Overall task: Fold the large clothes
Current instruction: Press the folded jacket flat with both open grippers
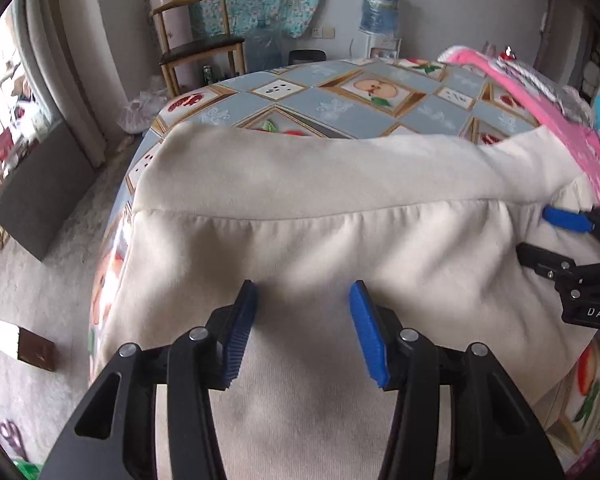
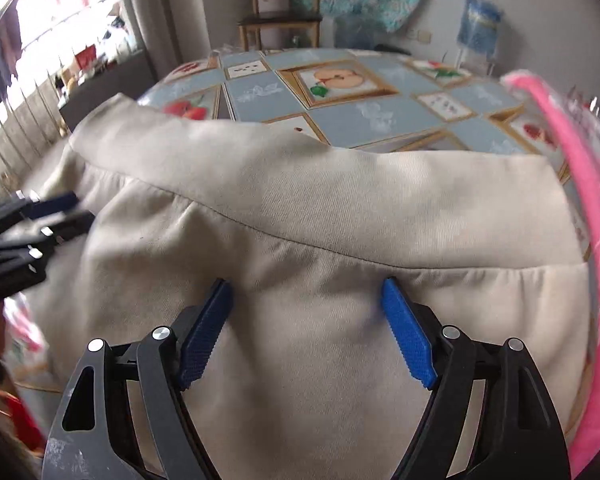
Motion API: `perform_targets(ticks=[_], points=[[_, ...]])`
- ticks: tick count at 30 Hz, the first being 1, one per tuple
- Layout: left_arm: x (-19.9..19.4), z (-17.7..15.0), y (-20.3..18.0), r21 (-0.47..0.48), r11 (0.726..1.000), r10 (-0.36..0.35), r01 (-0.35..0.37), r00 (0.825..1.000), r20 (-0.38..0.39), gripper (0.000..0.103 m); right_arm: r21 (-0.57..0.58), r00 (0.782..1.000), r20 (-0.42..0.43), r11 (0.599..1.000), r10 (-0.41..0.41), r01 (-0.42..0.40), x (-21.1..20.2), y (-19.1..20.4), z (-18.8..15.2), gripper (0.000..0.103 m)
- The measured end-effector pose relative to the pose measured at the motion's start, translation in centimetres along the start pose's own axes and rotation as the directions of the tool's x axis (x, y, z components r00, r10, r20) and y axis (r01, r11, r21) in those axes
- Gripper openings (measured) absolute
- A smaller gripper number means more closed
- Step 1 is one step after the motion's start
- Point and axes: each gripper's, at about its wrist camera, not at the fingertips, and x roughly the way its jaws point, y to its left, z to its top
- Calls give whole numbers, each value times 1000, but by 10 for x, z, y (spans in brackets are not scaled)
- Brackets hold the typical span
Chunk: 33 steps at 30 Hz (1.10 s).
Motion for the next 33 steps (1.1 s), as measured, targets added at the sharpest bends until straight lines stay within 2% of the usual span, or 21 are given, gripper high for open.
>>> perform_targets(ticks=[2, 5, 7, 9, 11, 13, 16, 18, 22, 27, 29, 31, 33], points=[[-8, 3, 3, -10, 1000, -16, 16, 1000, 6, 48, 39, 1000, -19, 999, 20, -19, -6, -5, 7, 74], [-19, 16, 7, -34, 998, -53, 55, 997, 63, 48, 65, 997, 49, 996, 52, -55, -21, -5, 22, 74], [-17, 27, 6, -34, 998, -49, 51, 996, 72, 48, 63, 994, 74, 995, 79, -84, -21, 2, 32, 74], [-8, 37, 5, -41, 998, -35, 37, 997, 62, 48, 42, 994, 62, 995, 92, -94, -10, 13, 36, 74], [5, 40, 7, -56, 998, -22, 23, 999, 26, 48, -4, 998, 29, 999, 52, -52, 9, 26, 33, 76], [13, 40, 10, -74, 997, -33, 33, 999, 5, 48, -46, 999, 42, 999, 12, -10, 15, 35, 27, 77], [12, 38, 10, -75, 996, -36, 37, 999, 13, 48, -33, 999, 24, 999, 30, -29, 7, 32, 29, 77], [13, 36, 11, -78, 996, -39, 40, 999, 11, 48, -16, 999, 42, 999, 31, -31, -7, 25, 32, 77], [12, 34, 12, -80, 996, -43, 43, 999, 8, 48, 57, 994, 103, 998, -36, 30, -28, -10, 37, 77], [12, 33, 13, -85, 995, -48, 49, 999, 9, 48, 212, 994, 35, 972, -106, 96, -16, -68, 25, 77], [12, 33, 13, -86, 995, -51, 51, 999, 9, 48, 226, 996, -19, 970, -82, 84, 1, -80, 17, 77], [12, 33, 13, -89, 995, -54, 55, 998, 9, 48, 271, 1000, -5, 962, -28, 29, 2, -88, 11, 78], [11, 33, 13, -89, 995, -53, 54, 999, 8, 48, 282, 999, -9, 959, -32, 33, -5, -89, 13, 78]])
